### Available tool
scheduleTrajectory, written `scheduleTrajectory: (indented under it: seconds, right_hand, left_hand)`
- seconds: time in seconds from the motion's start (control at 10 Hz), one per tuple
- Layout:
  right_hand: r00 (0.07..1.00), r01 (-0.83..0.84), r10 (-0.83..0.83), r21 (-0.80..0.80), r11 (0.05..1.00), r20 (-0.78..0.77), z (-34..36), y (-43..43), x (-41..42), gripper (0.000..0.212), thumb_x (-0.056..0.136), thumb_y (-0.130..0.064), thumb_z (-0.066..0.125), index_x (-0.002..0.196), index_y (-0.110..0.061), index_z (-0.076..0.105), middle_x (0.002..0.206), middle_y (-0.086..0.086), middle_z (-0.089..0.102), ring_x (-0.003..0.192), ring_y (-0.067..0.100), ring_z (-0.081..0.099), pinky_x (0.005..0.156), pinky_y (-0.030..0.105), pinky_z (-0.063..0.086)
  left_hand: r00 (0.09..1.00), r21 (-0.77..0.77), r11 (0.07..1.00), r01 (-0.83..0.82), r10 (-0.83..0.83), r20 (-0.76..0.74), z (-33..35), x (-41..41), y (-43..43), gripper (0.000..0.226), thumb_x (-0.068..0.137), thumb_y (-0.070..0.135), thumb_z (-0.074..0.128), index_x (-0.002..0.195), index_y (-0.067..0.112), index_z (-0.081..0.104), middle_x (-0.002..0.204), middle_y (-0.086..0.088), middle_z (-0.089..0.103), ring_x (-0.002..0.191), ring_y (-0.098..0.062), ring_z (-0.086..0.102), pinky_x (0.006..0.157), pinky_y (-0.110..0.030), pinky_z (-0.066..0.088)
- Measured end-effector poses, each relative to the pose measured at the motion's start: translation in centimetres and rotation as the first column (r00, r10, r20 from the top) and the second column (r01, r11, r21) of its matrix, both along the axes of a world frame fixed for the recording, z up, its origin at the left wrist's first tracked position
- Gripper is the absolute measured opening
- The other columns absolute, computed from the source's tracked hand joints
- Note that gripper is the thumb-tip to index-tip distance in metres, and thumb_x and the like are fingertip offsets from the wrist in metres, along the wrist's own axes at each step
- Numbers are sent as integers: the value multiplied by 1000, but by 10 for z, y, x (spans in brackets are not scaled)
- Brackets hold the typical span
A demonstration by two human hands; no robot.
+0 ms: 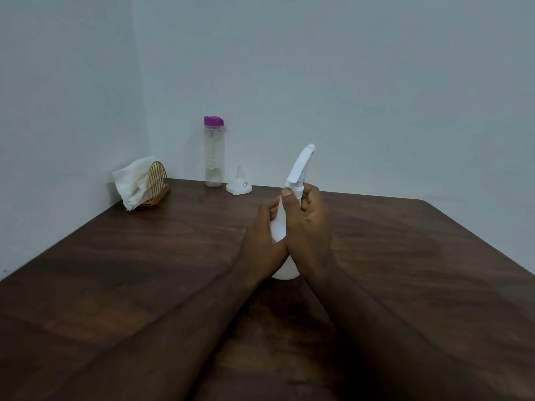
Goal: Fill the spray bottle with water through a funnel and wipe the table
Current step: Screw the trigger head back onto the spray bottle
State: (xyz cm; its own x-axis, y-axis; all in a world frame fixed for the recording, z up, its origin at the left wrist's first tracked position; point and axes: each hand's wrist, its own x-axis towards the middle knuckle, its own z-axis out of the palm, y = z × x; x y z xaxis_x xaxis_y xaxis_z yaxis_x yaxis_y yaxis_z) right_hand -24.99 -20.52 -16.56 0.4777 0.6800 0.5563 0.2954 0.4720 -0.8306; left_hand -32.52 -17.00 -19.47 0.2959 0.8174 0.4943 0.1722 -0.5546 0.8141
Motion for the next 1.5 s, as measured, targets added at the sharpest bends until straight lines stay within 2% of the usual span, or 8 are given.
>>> scheduleTrajectory:
  seconds: [0.1, 0.2, 0.3, 0.5, 0.7, 1.0, 1.2, 1.5]
  right_hand:
    - [1000, 0, 0, -22, 1000, -21, 1, 0, 2, 24, 91, -33, 66, 107, -20, 53, 96, 1, 71, 86, 15, 71, 79, 42, 60]
    - [1000, 7, -8, -45, 999, -30, 3, -1, 1, 36, 88, -34, 71, 110, -18, 48, 97, 1, 71, 84, 12, 72, 76, 38, 61]
    - [999, 6, -7, -43, 999, -31, 3, -2, 0, 36, 90, -35, 68, 116, -21, 47, 101, 1, 72, 88, 13, 71, 78, 36, 60]
    - [999, -28, 27, -32, 999, -43, 3, -2, 2, 7, 94, -29, 62, 96, -25, 57, 91, 1, 72, 85, 17, 71, 80, 43, 59]
    - [998, -26, 24, -48, 998, -54, 5, -2, 1, 30, 88, -35, 69, 107, -21, 51, 92, 2, 74, 82, 15, 73, 76, 41, 61]
    - [1000, -14, 15, -70, 997, 11, 20, -4, 16, 19, 90, -27, 68, 96, -10, 70, 77, -3, 71, 71, 3, 68, 63, 18, 52]
    - [963, -180, 213, -196, 964, 163, 35, -7, 41, 10, 94, -22, 64, 100, -20, 72, 92, 3, 75, 90, 19, 72, 86, 46, 58]
    - [914, -190, 281, -302, 934, 293, 54, -12, 46, 15, 89, -28, 71, 95, -15, 72, 89, 4, 75, 85, 17, 73, 84, 41, 59]
  left_hand:
    - [1000, -30, 999, -22, 22, -6, 1, 2, -1, 65, 69, 41, 59, 129, 21, 46, 103, 24, 51, 100, 2, 56, 87, -14, 45]
    - [998, -27, 998, -59, 59, 28, -2, 5, -5, 77, 64, 62, 51, 129, 20, 47, 103, 26, 48, 98, 11, 50, 81, 2, 32]
    - [999, -16, 999, -36, 35, -41, 0, 2, 0, 70, 68, 43, 56, 132, 17, 45, 106, 21, 48, 102, -1, 51, 86, -9, 39]
    - [991, 30, 991, -133, 132, 37, -1, 8, -11, 79, 66, 64, 38, 126, 15, 52, 103, 26, 46, 98, 4, 49, 81, 7, 26]
    - [998, -16, 999, -31, 30, -52, 2, -2, -3, 63, 70, 36, 59, 130, 19, 46, 103, 17, 53, 98, -6, 55, 89, -24, 47]
    - [997, 5, 999, -40, 40, -62, 1, -2, -8, 36, 88, 29, 67, 119, 14, 59, 98, 13, 58, 93, -4, 58, 79, -11, 40]
    - [994, 7, 997, -82, 82, -73, 0, 0, -6, 26, 88, 44, 63, 106, 27, 56, 84, 19, 55, 78, 8, 54, 68, -11, 41]
    - [993, 44, 994, -98, 100, -61, -3, 2, -2, 48, 86, 43, 66, 127, 23, 49, 101, 21, 51, 86, 13, 50, 68, -1, 37]
